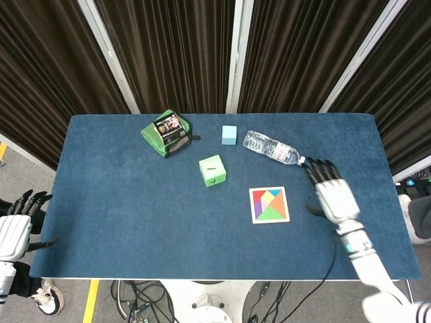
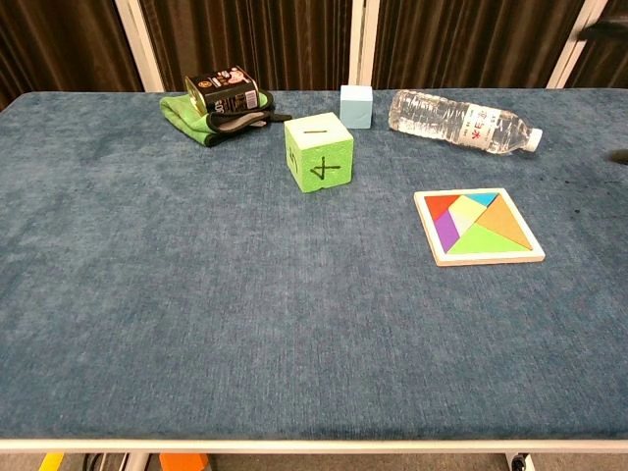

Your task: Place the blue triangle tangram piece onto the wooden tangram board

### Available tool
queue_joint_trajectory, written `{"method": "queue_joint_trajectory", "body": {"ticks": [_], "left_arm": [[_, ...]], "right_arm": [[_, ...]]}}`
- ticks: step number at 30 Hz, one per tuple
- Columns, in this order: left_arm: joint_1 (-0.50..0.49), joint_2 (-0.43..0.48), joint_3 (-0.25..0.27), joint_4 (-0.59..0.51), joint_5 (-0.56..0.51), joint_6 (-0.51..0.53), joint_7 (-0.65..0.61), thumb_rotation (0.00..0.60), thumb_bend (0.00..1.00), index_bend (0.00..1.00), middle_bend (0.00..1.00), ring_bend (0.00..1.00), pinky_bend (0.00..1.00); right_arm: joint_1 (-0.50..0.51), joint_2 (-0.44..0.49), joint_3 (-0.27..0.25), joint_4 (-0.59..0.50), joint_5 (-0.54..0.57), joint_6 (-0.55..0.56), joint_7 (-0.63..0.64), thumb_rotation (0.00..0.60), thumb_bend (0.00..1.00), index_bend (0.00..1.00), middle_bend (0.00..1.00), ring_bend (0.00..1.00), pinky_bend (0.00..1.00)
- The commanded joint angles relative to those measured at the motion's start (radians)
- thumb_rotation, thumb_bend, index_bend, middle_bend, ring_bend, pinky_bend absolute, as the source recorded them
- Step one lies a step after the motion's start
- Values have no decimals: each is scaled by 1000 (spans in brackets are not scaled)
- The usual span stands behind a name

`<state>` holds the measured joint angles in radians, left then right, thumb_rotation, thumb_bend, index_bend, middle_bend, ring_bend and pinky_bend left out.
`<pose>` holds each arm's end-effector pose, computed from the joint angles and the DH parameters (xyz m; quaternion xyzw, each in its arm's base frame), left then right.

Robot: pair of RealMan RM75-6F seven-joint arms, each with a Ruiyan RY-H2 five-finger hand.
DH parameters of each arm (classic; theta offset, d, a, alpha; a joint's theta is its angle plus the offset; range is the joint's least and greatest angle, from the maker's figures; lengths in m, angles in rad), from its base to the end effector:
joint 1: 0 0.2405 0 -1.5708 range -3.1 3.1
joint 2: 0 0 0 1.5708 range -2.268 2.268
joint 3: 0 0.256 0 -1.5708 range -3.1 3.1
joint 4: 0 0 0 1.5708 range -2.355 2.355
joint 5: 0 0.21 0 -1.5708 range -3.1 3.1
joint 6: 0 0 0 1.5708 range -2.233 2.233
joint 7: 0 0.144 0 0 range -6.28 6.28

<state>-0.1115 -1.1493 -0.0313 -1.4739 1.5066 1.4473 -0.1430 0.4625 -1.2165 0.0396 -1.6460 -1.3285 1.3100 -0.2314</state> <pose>-0.3337 0.1879 0.1561 -0.5991 -0.4057 -0.3914 0.5686 -0.2382 -0.2806 0.1061 0.6824 -0.3298 0.3815 0.5291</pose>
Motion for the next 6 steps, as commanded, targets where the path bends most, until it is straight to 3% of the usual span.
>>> {"method": "queue_joint_trajectory", "body": {"ticks": [1, 6], "left_arm": [[-2, -8, -7, 3, 11, 19, 34, 600, 67, 166, 111, 0, 143], [-3, -8, -2, -7, 33, 33, 42, 600, 67, 166, 111, 0, 143]], "right_arm": [[-178, 6, -93, 53, -98, 205, -58, 600, 115, 0, 0, 0, 0], [-258, -26, -104, 95, -129, 285, -15, 600, 115, 0, 0, 0, 0]]}}
